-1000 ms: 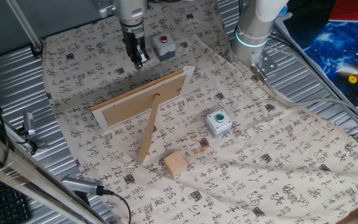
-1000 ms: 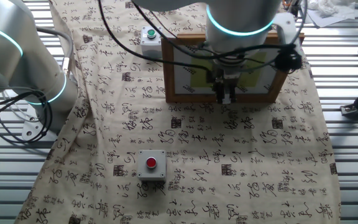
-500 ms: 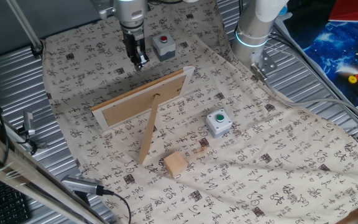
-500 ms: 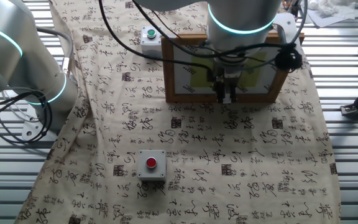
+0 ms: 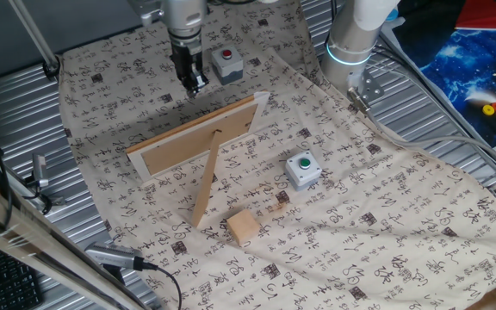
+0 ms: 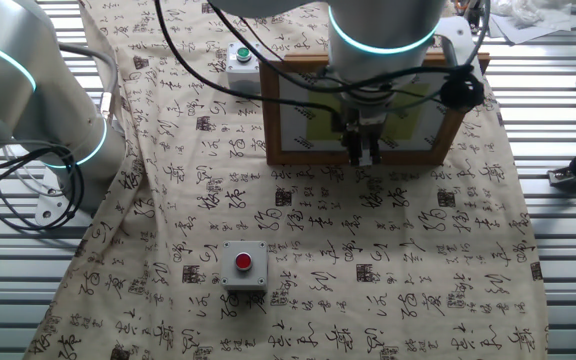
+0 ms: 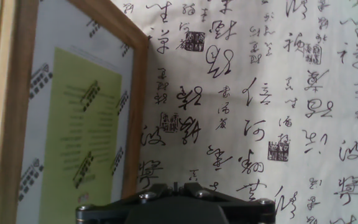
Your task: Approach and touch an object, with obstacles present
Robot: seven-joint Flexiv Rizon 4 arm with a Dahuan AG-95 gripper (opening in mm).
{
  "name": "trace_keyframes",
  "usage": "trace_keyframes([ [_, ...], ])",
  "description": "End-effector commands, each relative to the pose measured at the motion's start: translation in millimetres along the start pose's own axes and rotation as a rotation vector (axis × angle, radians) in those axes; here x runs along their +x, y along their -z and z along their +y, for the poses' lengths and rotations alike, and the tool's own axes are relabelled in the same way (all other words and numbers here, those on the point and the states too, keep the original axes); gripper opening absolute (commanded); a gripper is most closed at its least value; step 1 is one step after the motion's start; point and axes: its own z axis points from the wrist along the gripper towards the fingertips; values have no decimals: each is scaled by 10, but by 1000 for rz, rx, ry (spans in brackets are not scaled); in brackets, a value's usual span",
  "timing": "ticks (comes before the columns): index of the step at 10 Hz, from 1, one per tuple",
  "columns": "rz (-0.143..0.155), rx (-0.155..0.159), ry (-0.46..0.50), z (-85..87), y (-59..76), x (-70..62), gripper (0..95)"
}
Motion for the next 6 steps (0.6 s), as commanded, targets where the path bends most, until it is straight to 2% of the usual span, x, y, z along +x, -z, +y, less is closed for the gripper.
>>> trace_keyframes([
  [1, -3, 22, -39, 6, 8, 2, 0],
  [2, -5, 45, -71, 6, 8, 2, 0],
  [6, -16, 48, -91, 6, 8, 2, 0],
])
